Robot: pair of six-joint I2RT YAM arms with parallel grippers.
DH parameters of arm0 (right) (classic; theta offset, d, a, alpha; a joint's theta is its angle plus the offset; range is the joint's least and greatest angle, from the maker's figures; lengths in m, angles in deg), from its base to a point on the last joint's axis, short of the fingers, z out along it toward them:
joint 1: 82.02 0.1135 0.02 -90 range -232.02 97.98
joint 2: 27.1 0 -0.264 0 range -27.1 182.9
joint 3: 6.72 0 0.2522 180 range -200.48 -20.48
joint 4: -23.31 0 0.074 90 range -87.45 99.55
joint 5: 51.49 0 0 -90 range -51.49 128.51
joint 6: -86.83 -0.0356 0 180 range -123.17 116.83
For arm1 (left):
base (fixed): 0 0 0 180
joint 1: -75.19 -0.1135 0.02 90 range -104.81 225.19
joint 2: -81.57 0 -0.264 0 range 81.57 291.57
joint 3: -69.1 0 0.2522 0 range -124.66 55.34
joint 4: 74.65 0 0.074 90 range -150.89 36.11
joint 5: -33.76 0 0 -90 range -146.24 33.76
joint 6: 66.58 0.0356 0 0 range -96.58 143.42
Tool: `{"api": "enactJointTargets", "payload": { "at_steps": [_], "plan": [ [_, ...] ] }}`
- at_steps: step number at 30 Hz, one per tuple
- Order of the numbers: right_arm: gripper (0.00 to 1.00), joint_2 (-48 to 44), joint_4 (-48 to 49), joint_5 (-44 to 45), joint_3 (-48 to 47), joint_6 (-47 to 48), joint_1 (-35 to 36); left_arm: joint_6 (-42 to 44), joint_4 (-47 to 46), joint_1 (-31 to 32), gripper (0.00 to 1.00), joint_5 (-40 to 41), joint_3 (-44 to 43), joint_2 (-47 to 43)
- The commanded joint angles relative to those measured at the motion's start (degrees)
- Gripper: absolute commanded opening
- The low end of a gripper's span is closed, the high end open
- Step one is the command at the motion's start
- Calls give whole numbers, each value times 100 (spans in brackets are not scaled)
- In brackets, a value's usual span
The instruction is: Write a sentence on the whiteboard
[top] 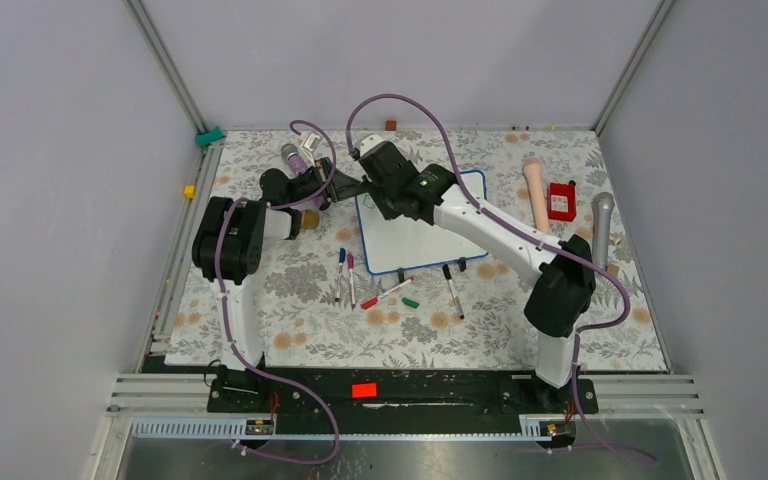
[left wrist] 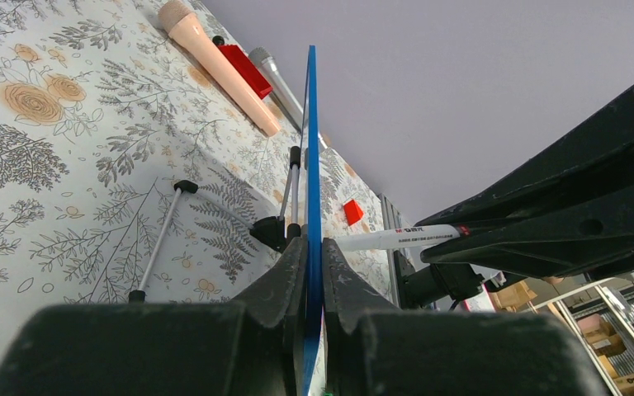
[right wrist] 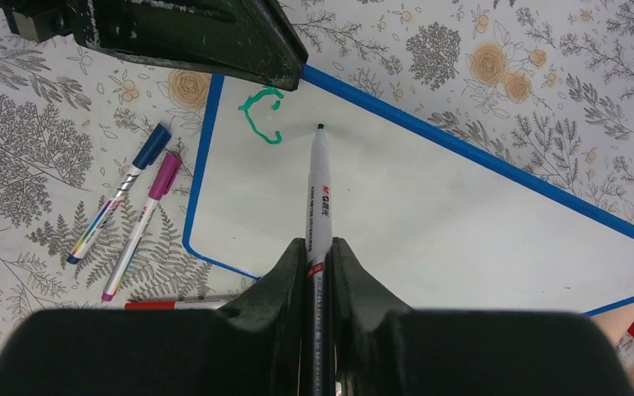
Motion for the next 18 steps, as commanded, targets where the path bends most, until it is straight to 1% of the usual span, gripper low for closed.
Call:
{"api": "enactJointTargets", "payload": {
  "at_steps": [1,8,18],
  "plan": [
    [0,96,-45,77,-302,48,-44,79,-258,163,0,-566,99,-148],
    [0,153,-218,-250,-310,58,-48,79,-253,161,0,-564,95,-152],
    [0,111,-416,-171,-140,14,-66,88,-251,163,0,-560,106,-156]
  ]
}}
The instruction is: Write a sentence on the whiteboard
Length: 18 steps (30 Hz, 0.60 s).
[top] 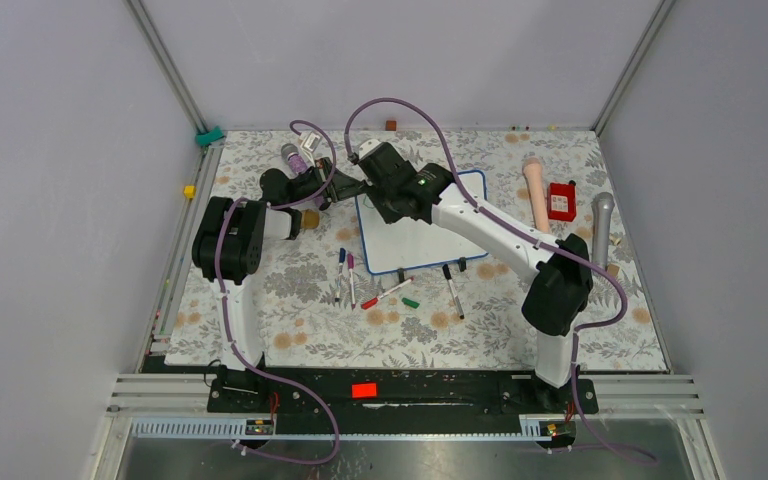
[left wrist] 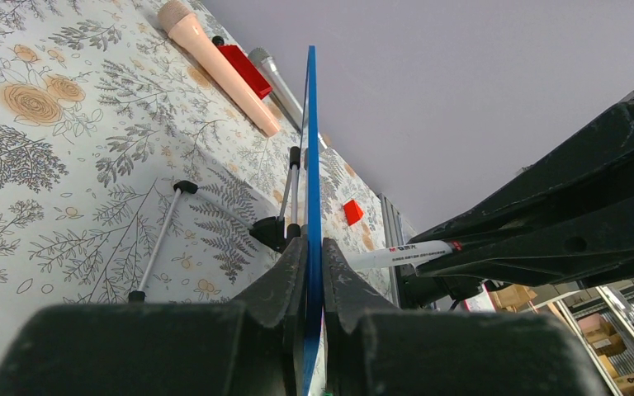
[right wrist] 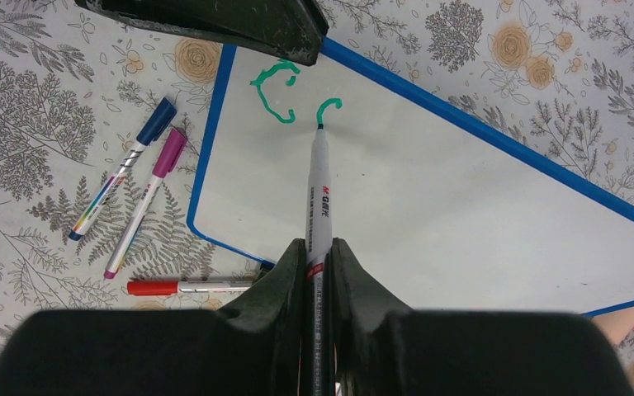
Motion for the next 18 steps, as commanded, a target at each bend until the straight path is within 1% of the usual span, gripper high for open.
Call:
{"api": "enactJointTargets", "payload": {
  "at_steps": [1,8,18],
  "plan": [
    [0,15,-122,111,-25,2,-68,83,-257,161,0,-559,102,-156],
    [0,187,-270,494,-374,-149,-155,78,-257,159,0,-566,106,-148],
    [0,351,-271,406,-708,-170,-215,74,-257,159,0,-577,89,-154]
  ]
}}
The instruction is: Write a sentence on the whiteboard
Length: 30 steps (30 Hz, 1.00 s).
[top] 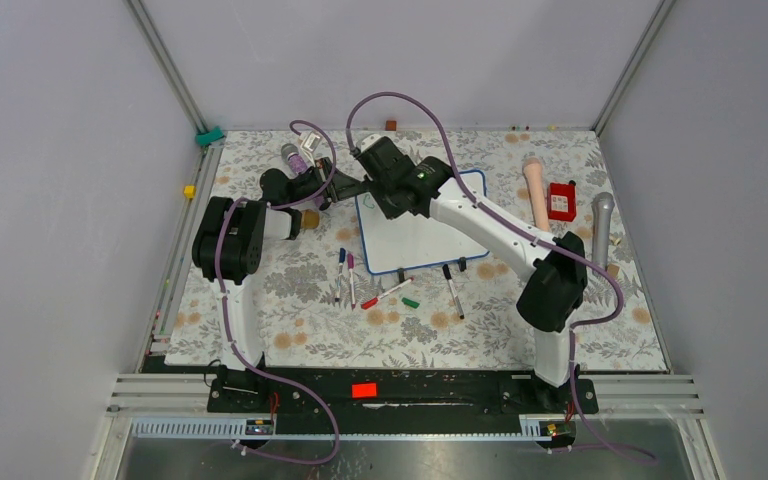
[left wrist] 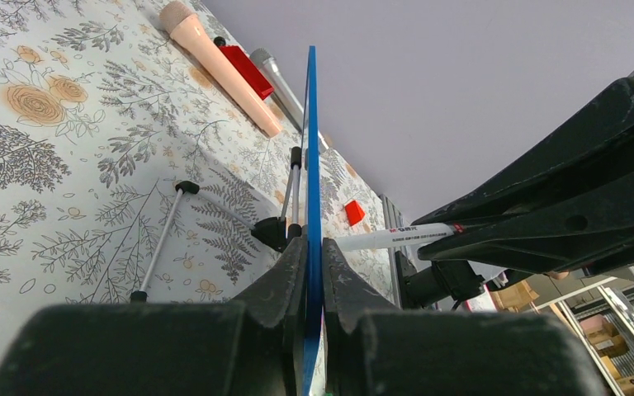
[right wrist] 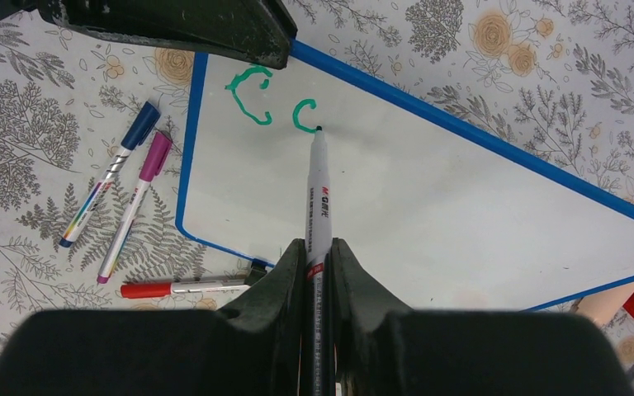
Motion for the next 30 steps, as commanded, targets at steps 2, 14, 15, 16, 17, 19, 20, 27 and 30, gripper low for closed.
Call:
{"api": "enactJointTargets", "payload": {
  "at_steps": [2,14,15,16,17,19,20,27,30],
  "plan": [
    [0,187,119,194,-372,-2,-155,62,-261,158,0,-588,86,-145],
    [0,190,256,-227,-378,60,-158,79,-258,165,0,-597,101,-168],
    [0,174,274,-258,-361,66,-157,81,-262,167,0,-597,99,-165],
    [0,133,299,-271,-319,74,-156,79,-262,168,0,-591,98,-158],
    [0,83,392,-300,-228,93,-158,79,-267,168,0,-593,98,-158],
    [0,-71,575,-369,-36,112,-158,83,-262,167,0,-593,97,-156],
    [0,-165,646,-391,36,104,-158,92,-260,174,0,-597,98,-160],
    [0,-595,978,-391,516,71,-187,96,-271,203,0,-617,93,-174],
    [0,-807,1128,-327,778,-10,-242,98,-271,202,0,-618,94,-180]
  ]
}}
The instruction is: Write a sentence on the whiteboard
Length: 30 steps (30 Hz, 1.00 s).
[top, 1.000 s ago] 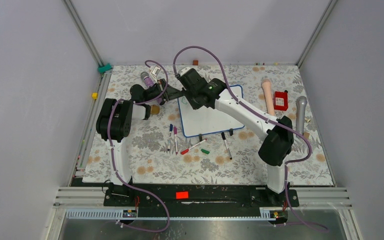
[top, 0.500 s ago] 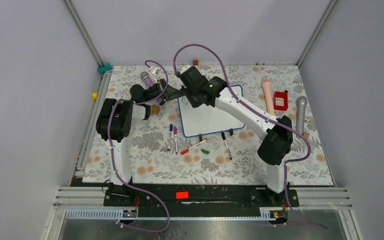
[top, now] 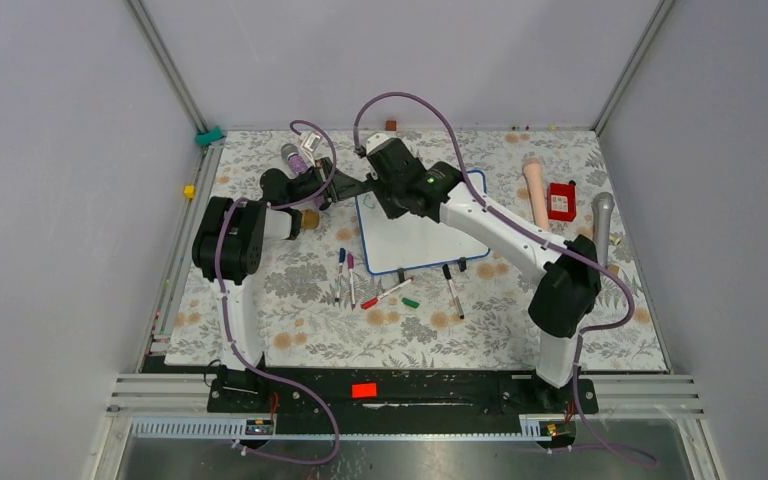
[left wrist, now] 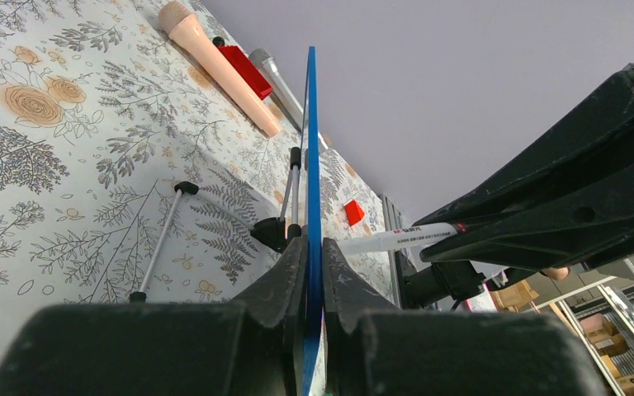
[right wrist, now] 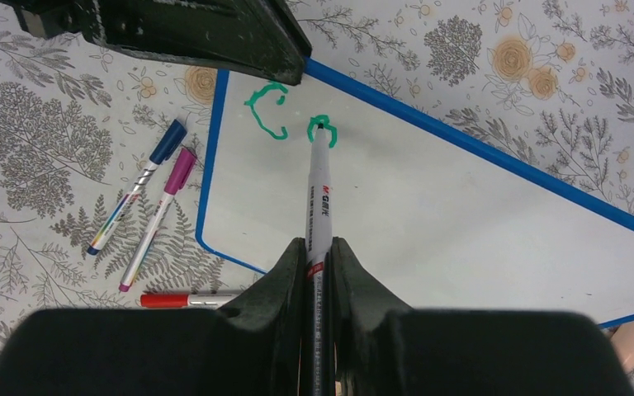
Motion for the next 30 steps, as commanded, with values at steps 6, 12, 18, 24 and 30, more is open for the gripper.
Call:
{"api": "enactJointTargets", "payload": {
  "at_steps": [6,12,18,24,30],
  "plan": [
    [0,-631,438,159,428,-185,-315,64,-279,192,0,-613,86,-165],
    [0,-560,431,67,409,-254,-370,66,-272,196,0,-609,95,-178],
    [0,-389,339,25,224,-238,-372,72,-278,195,0,-619,97,-178],
    [0,-286,119,13,133,-278,-374,64,-276,187,0,-619,90,-168],
    [0,-388,42,-98,338,-342,-369,47,-273,188,0,-609,68,-152]
  ]
}}
